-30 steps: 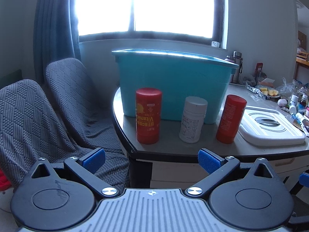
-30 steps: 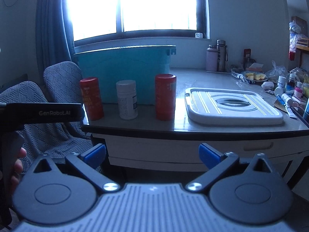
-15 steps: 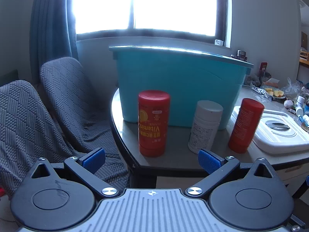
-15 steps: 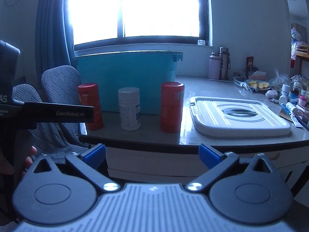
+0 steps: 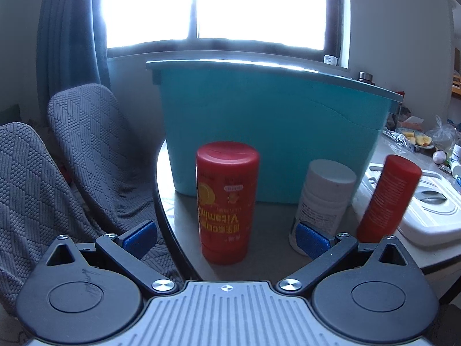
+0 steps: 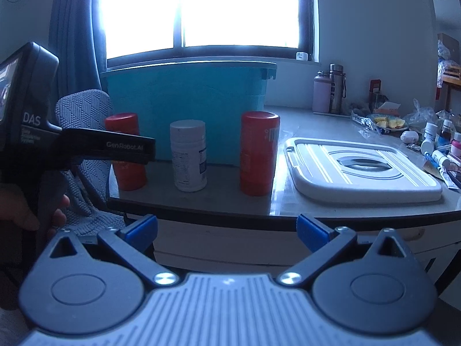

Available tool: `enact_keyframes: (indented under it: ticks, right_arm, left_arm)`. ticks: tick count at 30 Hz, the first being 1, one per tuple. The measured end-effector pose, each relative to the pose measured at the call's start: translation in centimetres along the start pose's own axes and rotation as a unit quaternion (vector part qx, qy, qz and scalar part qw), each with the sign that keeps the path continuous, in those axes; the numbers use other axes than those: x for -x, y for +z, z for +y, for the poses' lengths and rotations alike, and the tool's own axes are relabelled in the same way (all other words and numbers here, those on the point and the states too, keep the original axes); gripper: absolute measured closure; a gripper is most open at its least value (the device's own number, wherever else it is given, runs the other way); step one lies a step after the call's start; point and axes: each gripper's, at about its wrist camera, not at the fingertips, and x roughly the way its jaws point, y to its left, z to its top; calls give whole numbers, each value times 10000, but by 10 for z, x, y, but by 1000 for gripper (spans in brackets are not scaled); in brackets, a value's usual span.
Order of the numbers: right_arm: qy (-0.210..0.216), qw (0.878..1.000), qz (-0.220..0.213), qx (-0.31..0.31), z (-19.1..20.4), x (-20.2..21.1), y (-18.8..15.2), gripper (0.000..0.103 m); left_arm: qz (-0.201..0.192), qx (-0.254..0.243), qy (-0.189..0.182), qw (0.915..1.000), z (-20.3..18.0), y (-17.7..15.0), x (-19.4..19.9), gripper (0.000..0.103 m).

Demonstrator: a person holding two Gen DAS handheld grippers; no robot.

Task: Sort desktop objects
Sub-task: 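Close the left tool on the red Vitamin canister while the right tool approaches the white pill bottle, then hold the red canister in the left tool while the right tool grasps the white pill bottle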

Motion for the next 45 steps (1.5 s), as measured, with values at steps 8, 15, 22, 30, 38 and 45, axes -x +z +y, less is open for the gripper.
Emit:
enact_keyframes:
  ticks: [8,15,22,30,38,45]
  right_arm:
    - [5,10000,75,-46,-1,-17,0,0]
    - [8,9999,142,-31,-2,-27,-2,0]
    - [41,9997,252,-29,-4,-32,-5,0]
    - [93,9998,201,-30,-5,-31,-4,0]
    - [250,9996,145,-32,4,-26,-1,0]
    - [368,9993,69,37,14,-24,4,0]
  left_arm:
    - [-3,-31,35,10000,3,5,-25,0]
    - [7,-51,83,10000,0,7,-40,1]
    - [-21,-105,68,9999,-4,8,-51,48]
    - [27,26,-14,10000,-2,8,-47,53]
    - [8,61,63,10000,10,18,-32,53]
    - [78,138,155,9998,26,18,-16,53]
